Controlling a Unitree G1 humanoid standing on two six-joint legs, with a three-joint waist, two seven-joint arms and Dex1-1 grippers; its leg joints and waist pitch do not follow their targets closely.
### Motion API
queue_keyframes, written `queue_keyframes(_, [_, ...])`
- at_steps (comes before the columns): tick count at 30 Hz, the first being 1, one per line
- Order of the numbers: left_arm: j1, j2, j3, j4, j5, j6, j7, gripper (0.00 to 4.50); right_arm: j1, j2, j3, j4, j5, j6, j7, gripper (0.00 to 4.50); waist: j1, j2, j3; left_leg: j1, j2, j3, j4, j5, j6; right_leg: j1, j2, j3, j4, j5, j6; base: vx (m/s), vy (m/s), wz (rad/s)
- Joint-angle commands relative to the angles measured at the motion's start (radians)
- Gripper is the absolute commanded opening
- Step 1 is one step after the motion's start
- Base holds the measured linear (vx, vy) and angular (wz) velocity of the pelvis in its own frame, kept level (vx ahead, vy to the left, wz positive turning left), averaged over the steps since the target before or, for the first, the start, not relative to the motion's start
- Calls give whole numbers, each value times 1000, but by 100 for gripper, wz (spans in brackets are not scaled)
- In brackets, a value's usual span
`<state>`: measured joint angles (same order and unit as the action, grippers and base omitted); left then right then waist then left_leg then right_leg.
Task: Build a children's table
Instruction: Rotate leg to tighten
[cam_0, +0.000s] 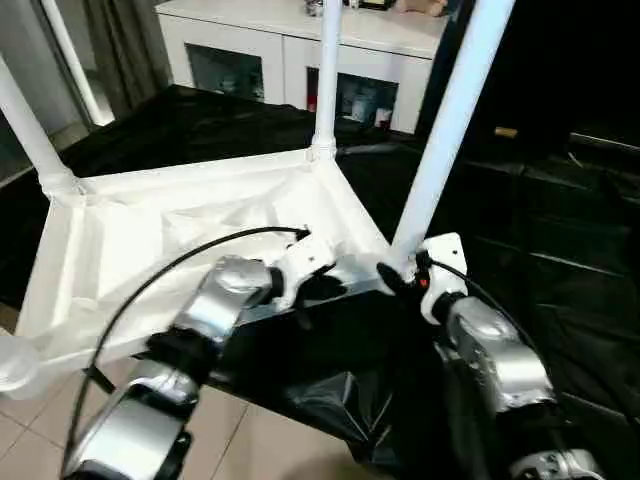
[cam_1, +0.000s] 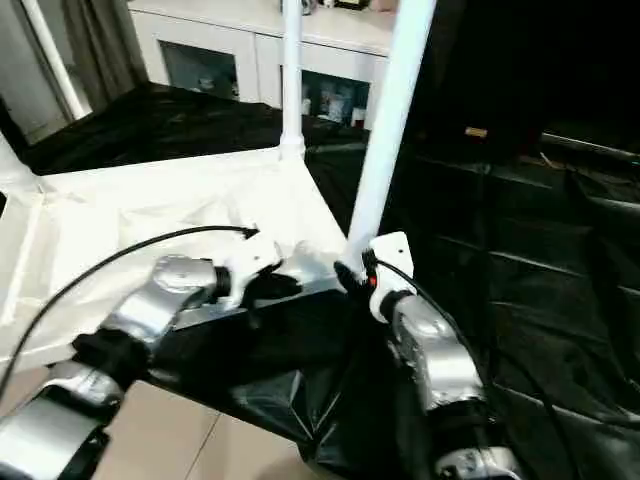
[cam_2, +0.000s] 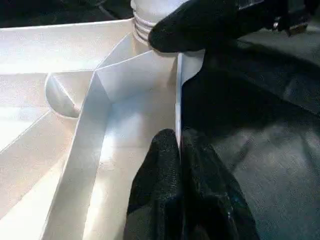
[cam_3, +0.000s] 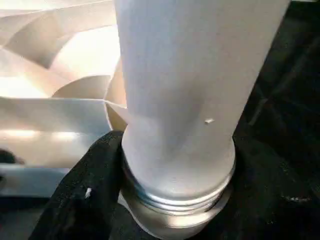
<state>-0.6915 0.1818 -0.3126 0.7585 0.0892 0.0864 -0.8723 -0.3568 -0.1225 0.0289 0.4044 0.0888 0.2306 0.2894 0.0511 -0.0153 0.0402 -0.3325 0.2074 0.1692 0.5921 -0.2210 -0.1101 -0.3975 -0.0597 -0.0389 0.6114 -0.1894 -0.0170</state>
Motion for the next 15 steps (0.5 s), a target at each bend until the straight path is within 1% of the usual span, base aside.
queue_keyframes(1, [-2,-20,-19,42,33,16,57,0,6,18,41,19,-12,3,20,275,-1,3,-48,-10,10,1,-73,-138,19,51,-62,41,-80,-204,-179,0,0,0])
queue_keyframes(2, [-4,-16,-22,44,38,5,52,0,6,17,31,17,8,-2,44,275,0,4,-48,-11,10,1,-73,-142,21,51,-63,41,-81,-207,-178,0,0,0])
queue_keyframes(3, [-6,-11,-25,45,41,-4,45,0,7,13,22,11,24,-5,66,331,1,3,-49,-10,11,1,-73,-150,25,51,-64,41,-81,-209,-178,0,0,0])
queue_keyframes(4, [-6,-6,-25,45,42,-12,37,0,6,6,18,6,33,-7,80,345,2,5,-48,-10,12,1,-74,-156,26,50,-63,41,-82,-210,-178,0,0,0])
queue_keyframes(5, [-1,6,-26,36,38,-23,16,0,3,-10,8,-3,45,-7,101,345,3,4,-49,-10,12,1,-74,-158,28,52,-64,41,-81,-207,-180,0,0,0])
queue_keyframes(6, [4,19,-26,28,34,-36,-8,0,0,-30,4,-13,50,-8,123,354,4,4,-49,-10,12,1,-73,-155,31,53,-64,41,-81,-201,-182,0,0,0])
queue_keyframes(7, [11,33,-27,19,30,-47,-33,0,-3,-53,3,-22,56,-11,153,354,4,3,-49,-14,12,0,-73,-146,34,55,-64,41,-79,-188,-184,0,0,0])
queue_keyframes(8, [18,47,-30,10,24,-68,-65,0,-6,-77,5,-31,57,-12,184,380,5,2,-50,-13,13,0,-73,-140,36,55,-65,41,-78,-180,-185,0,0,0])
queue_keyframes(9, [29,63,-33,-4,15,-91,-107,0,-7,-107,14,-43,58,-11,226,388,4,2,-53,-17,13,-1,-71,-112,44,61,-64,40,-71,-126,-197,0,0,0])
queue_keyframes(10, [40,77,-33,-18,5,-101,-143,0,-5,-136,23,-58,60,-5,274,392,3,3,-54,-18,13,-1,-70,-99,48,61,-64,41,-68,-101,-203,0,0,0])
queue_keyframes(11, [41,79,-34,-20,4,-104,-148,0,-4,-140,25,-60,60,-5,282,392,2,3,-54,-18,13,0,-69,-95,53,62,-64,40,-67,-83,-211,0,0,0])
queue_keyframes(13, [66,119,-46,-55,-11,-139,-235,0,8,-212,53,-100,64,-2,403,392,1,1,-55,-17,13,3,-65,-76,75,62,-62,41,-60,-22,-233,0,0,0])
queue_keyframes(14, [84,145,-48,-83,-33,-159,-297,0,18,-260,73,-126,69,-2,484,392,2,3,-55,-16,14,2,-65,-75,81,61,-63,41,-60,-16,-238,0,0,0])
queue_keyframes(15, [89,151,-45,-91,-44,-164,-317,0,21,-275,78,-133,71,-2,508,392,3,1,-55,-17,16,2,-64,-70,90,64,-63,42,-57,1,-244,0,0,0])
